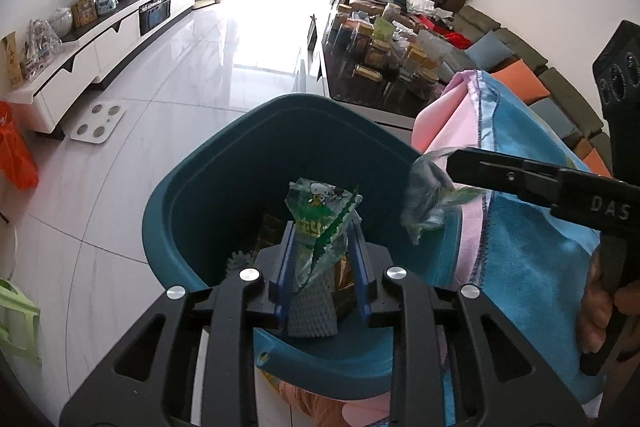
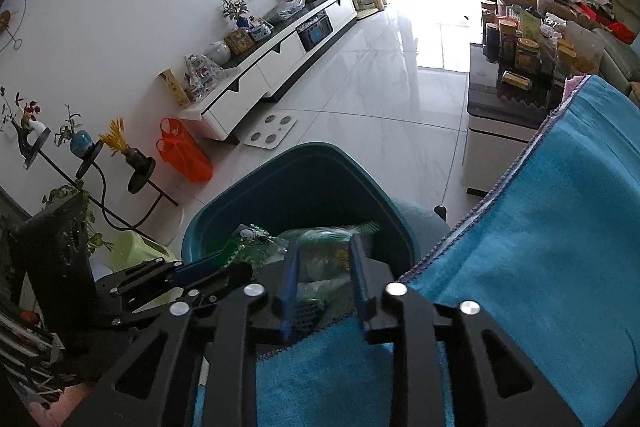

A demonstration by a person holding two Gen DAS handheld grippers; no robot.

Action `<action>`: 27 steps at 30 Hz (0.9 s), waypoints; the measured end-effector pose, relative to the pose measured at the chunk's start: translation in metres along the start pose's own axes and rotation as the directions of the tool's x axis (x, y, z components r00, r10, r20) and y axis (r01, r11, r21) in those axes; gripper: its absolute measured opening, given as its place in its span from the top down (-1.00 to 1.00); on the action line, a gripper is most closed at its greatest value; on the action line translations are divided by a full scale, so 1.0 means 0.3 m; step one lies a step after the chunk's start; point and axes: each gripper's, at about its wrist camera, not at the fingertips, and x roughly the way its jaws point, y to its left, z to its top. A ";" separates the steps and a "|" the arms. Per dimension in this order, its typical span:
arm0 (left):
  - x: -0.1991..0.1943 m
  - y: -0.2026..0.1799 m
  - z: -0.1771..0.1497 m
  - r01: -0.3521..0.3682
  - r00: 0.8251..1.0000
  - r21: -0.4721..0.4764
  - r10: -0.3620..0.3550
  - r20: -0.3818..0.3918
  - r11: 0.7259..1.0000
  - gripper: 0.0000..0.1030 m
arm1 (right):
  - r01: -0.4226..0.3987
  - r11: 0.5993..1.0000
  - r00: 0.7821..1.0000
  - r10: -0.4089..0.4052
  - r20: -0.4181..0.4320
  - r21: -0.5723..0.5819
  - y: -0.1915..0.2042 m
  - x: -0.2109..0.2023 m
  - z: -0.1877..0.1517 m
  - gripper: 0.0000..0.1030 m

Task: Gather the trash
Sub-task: 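Open both tools to drop the plastic bags into the bin, then move both tools back over the paper cups and tissues on the table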

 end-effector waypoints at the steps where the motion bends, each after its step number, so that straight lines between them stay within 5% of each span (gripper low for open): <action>1: 0.007 0.000 0.002 -0.002 1.000 0.000 0.002 -0.001 1.000 0.41 | 0.000 1.000 1.000 0.000 0.000 0.001 0.000 -0.001 0.000 0.51; 4: 0.014 0.002 0.008 -0.011 1.000 -0.005 0.012 0.005 1.000 0.19 | -0.005 1.000 1.000 0.005 0.001 0.002 -0.004 0.001 0.000 0.39; 12: -0.007 -0.001 0.012 -0.016 0.999 -0.006 0.016 0.027 1.000 0.03 | -0.030 0.999 0.999 0.030 0.037 0.012 -0.034 -0.050 -0.011 0.37; 17: -0.093 -0.049 0.001 -0.008 0.995 0.037 0.004 0.102 0.999 -0.18 | -0.058 0.998 0.995 0.057 0.083 0.004 -0.056 -0.152 -0.049 0.20; 23: -0.216 -0.195 -0.026 0.056 0.980 0.153 -0.084 0.183 0.987 -0.46 | -0.050 0.999 0.985 0.051 0.165 -0.014 -0.104 -0.345 -0.149 0.03; 27: -0.266 -0.348 -0.063 0.134 0.963 0.267 -0.189 0.194 0.954 -0.56 | 0.000 1.000 0.975 -0.004 0.221 0.019 -0.175 -0.492 -0.245 0.00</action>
